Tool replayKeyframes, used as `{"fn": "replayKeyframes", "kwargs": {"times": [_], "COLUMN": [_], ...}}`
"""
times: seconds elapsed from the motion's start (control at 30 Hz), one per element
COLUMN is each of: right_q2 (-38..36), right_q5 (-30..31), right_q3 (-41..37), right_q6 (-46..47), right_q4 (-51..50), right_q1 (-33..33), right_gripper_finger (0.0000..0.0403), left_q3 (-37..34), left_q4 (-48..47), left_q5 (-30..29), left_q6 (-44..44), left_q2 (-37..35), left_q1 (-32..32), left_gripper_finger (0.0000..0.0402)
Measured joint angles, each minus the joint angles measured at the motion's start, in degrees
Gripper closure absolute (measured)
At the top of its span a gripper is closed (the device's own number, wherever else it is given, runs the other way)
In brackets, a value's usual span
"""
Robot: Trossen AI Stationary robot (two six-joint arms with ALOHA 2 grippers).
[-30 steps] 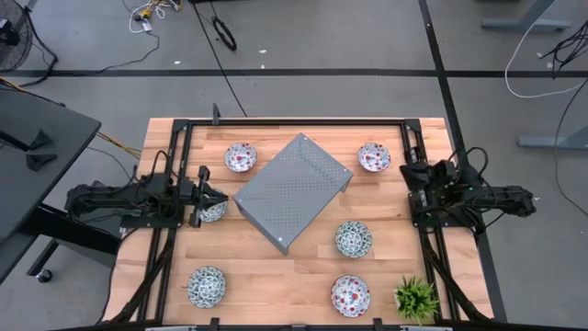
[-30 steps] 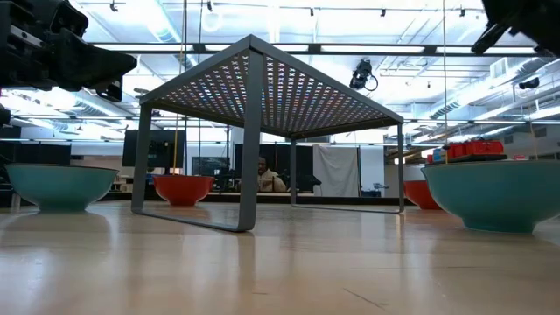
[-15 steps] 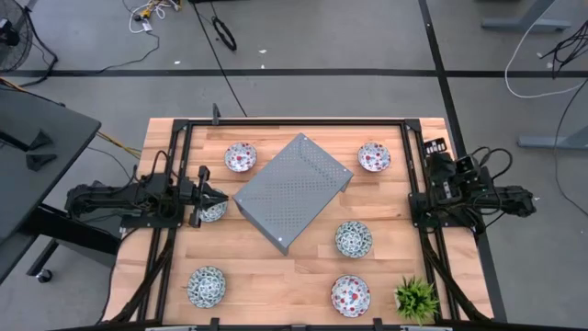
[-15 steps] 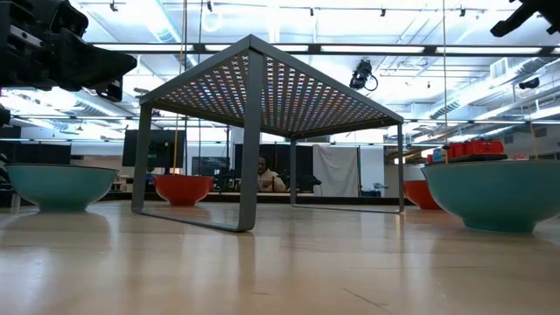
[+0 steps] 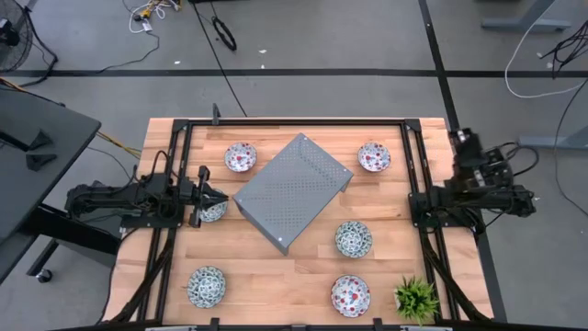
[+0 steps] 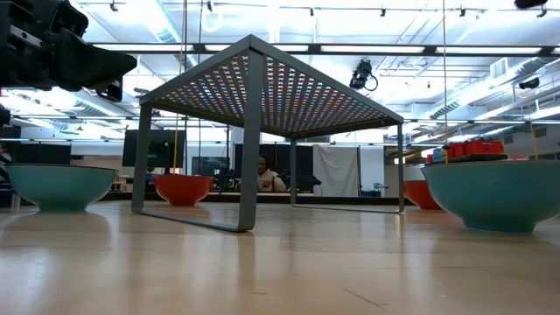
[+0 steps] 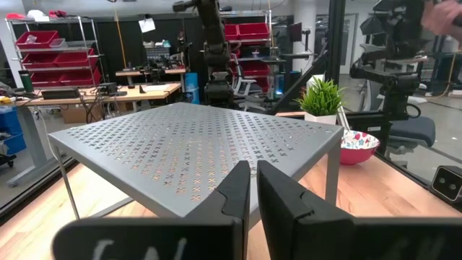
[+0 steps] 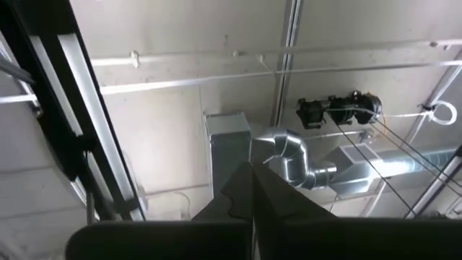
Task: Pick & Place Mini bowls
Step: Put the bottom red patterned bowl on the shelf
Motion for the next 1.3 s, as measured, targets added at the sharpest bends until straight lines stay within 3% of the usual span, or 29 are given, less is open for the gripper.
{"fn": "replayKeyframes", "kwargs": {"times": [0.33, 0.73, 0.93, 1.3], "right_q2": [1.04, 15.77, 24.23, 36.87], "right_q5": [5.86, 5.78, 2.97, -5.03], "right_q3": [16.76, 39.08, 52.36, 72.52], "right_q6": [-0.24, 0.02, 0.40, -0.88], "right_q4": [-21.03, -37.34, -51.78, -68.55], "right_q1": [0.01, 0.04, 0.04, 0.06], "right_gripper_finger": [0.0403, 0.0403, 0.0403, 0.0403], "left_q3": [0.00, -0.02, -0.02, 0.00], "left_q4": [0.00, 0.02, 0.02, 0.02], "left_q5": [0.00, 0.14, 0.20, 0.22], "left_q6": [0.00, 0.00, 0.00, 0.00], "left_q2": [-0.02, 0.00, -0.01, -0.02], "left_q1": [-0.02, 0.00, 0.00, 0.00], "left_gripper_finger": [0.0372, 0.0372, 0.0372, 0.0372]}}
